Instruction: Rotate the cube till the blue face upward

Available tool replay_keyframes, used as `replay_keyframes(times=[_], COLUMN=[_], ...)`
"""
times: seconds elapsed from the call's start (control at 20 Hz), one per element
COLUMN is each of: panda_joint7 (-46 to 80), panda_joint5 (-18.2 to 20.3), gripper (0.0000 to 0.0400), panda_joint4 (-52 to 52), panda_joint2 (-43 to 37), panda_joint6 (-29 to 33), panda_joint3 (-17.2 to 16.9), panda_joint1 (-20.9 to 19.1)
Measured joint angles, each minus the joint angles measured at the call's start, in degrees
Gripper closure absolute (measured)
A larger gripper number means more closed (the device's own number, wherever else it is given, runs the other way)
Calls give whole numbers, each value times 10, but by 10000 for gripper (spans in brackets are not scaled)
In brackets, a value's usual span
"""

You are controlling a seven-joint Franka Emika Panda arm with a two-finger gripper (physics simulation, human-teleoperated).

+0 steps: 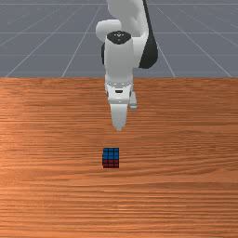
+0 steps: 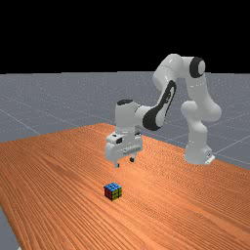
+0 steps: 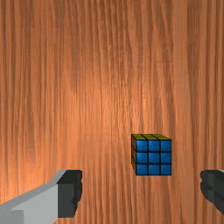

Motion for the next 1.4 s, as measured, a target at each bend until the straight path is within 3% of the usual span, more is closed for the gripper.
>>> replay_keyframes(times=[0.05, 0.1, 0.2, 0.25, 0.3, 0.35, 0.45, 0.7, 1.4], panda_joint7=[0, 11, 21, 6, -3, 0, 31, 140, 439], panda_joint5=[0, 1, 2, 8, 13, 17, 23, 33, 52], gripper=[151, 92, 34, 177, 265, 318, 370, 397, 400], panda_joint4=[0, -2, -5, -53, -82, -100, -118, -135, -161], panda_joint2=[0, -1, -3, -39, -66, -83, -98, -106, -118], panda_joint6=[0, 2, 3, 13, 17, 21, 29, 46, 85], panda_joint3=[0, -2, -5, -12, -23, -33, -45, -54, -84], panda_joint1=[0, 1, 2, -7, -22, -36, -46, -35, -5])
